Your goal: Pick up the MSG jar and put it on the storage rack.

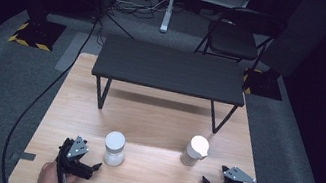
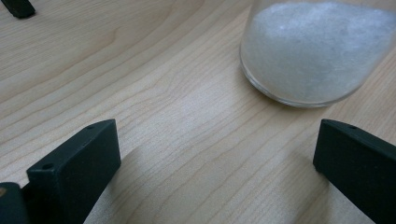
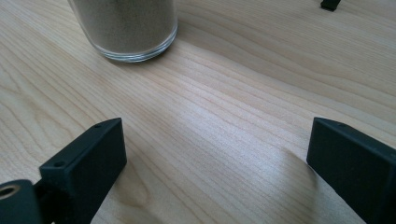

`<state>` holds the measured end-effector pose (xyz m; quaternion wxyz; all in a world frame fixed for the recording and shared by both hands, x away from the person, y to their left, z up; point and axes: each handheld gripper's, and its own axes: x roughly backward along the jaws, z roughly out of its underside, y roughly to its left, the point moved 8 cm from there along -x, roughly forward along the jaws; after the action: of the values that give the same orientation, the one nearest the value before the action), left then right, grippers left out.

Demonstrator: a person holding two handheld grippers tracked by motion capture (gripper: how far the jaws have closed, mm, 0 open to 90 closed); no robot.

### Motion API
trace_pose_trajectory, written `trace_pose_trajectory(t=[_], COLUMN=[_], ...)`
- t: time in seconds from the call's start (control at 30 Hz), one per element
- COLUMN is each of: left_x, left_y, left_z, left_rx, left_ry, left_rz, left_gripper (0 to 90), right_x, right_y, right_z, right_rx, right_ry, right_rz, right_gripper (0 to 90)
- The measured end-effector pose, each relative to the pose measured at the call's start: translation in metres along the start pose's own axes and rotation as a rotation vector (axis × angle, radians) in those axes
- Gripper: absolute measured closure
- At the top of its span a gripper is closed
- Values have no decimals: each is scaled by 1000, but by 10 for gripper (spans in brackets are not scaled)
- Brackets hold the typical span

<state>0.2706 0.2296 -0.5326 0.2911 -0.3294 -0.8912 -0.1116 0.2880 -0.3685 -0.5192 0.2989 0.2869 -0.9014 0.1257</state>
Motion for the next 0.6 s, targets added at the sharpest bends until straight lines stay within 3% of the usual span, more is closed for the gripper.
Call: trace_pose_trajectory(t=[0.6], left_x=[0], left_y=[0], left_z=[0], left_rx=[-1], left_ry=[0], left_rz=[0], left_gripper=[3], right_x=[0], right_y=[1], right_z=[1], right_rx=[3], right_ry=[-3], right_rz=[6], right_gripper=[44])
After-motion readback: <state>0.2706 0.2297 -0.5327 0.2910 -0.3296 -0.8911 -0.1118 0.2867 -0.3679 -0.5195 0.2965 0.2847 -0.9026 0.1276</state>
